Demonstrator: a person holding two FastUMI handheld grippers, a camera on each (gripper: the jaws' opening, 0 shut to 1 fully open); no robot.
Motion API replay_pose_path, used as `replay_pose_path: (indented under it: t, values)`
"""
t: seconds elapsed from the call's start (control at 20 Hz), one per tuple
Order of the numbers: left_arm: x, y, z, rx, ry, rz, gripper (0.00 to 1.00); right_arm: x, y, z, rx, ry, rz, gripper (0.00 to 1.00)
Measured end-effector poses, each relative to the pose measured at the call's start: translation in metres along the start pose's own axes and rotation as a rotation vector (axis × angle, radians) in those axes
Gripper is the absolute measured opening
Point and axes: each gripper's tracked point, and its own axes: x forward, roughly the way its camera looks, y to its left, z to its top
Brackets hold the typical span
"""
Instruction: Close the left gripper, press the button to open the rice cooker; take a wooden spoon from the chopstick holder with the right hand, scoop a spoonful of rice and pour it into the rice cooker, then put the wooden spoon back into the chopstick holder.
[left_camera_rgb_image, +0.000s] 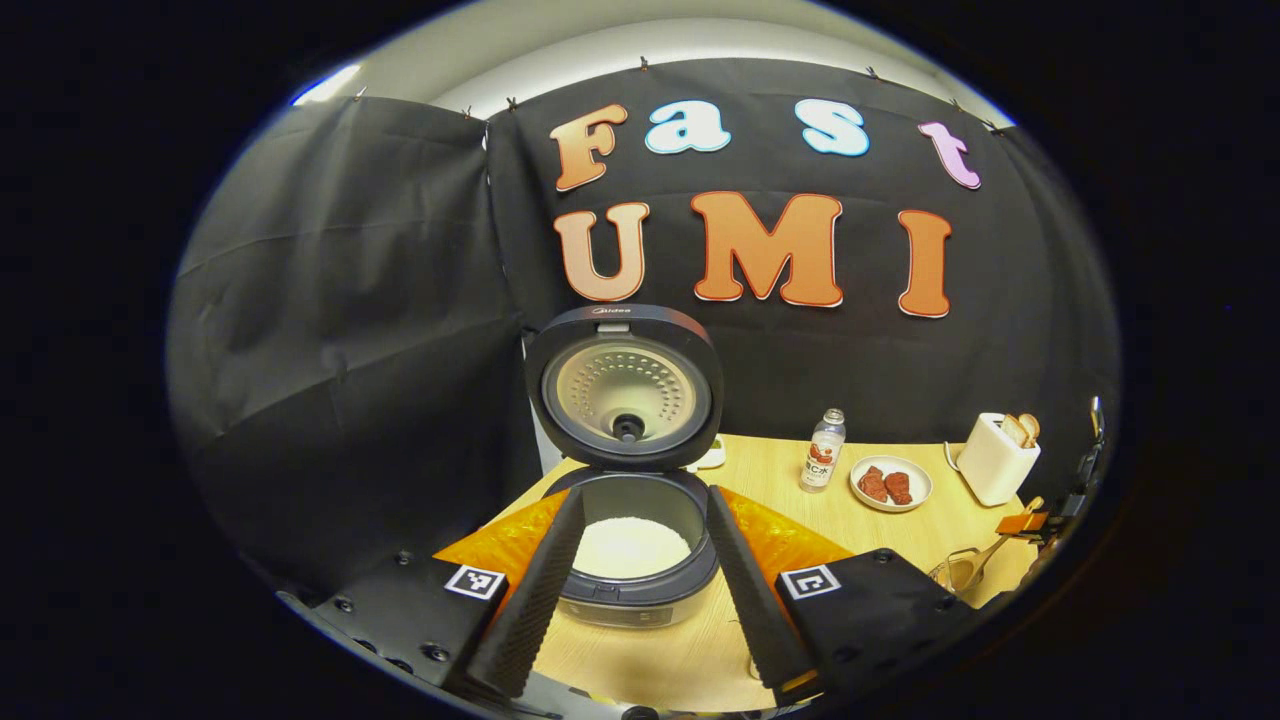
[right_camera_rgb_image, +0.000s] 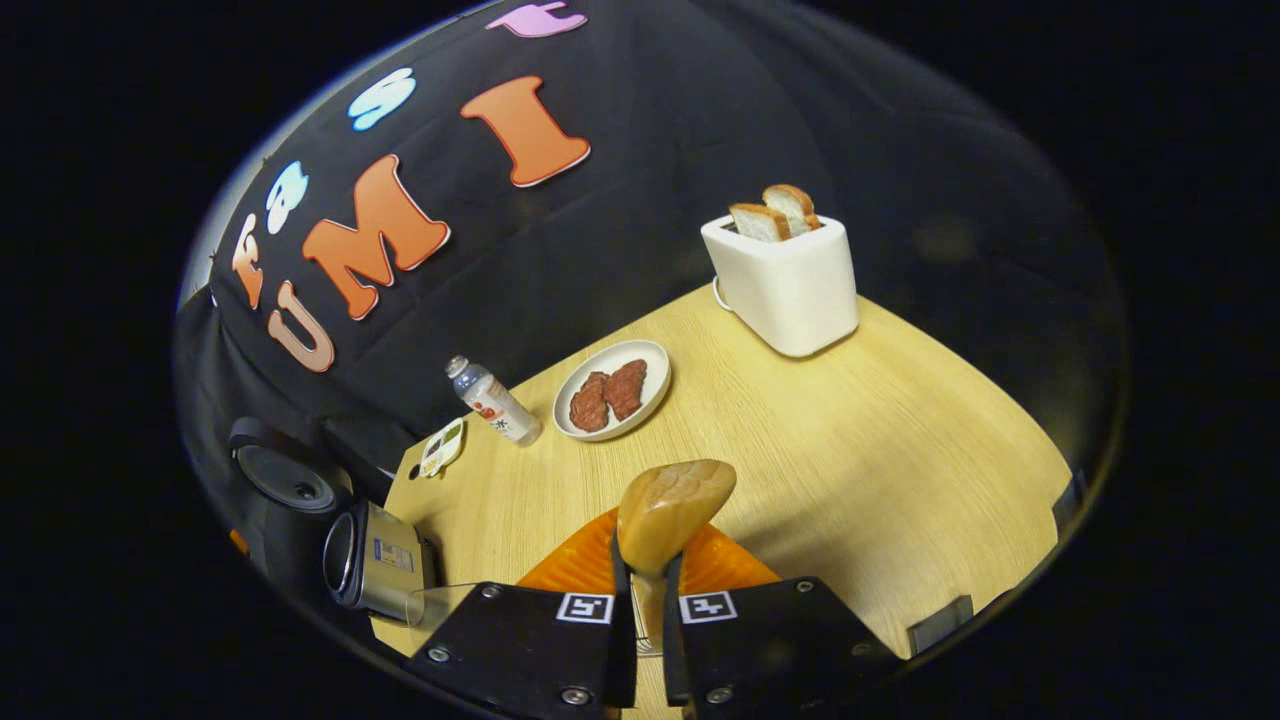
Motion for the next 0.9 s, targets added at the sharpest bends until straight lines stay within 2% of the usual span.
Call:
replay_pose_path:
  t: [0.3,0.5,0.65,0.8,0.9]
  values:
    - [0.017,-0.006,0.006,0.008,-0.016,-0.064,0.85,-0.045,0.032,0.021,-0.071,-0.067,0.032,0.1]
    - [0.027,-0.007,0.003,0.001,-0.008,-0.11,0.85,-0.074,0.068,0.03,-0.081,-0.121,0.09,0.1]
    - [0.031,-0.002,-0.003,-0.01,0.002,-0.12,0.84,-0.081,0.101,0.019,-0.126,-0.114,0.127,0.1]
    - [0.034,0.002,-0.013,-0.043,0.032,-0.144,0.85,-0.077,0.135,-0.004,-0.211,-0.085,0.165,0.1]
    - [0.034,0.005,-0.014,-0.061,0.04,-0.155,0.86,-0.073,0.159,-0.018,-0.285,-0.093,0.216,0.1]
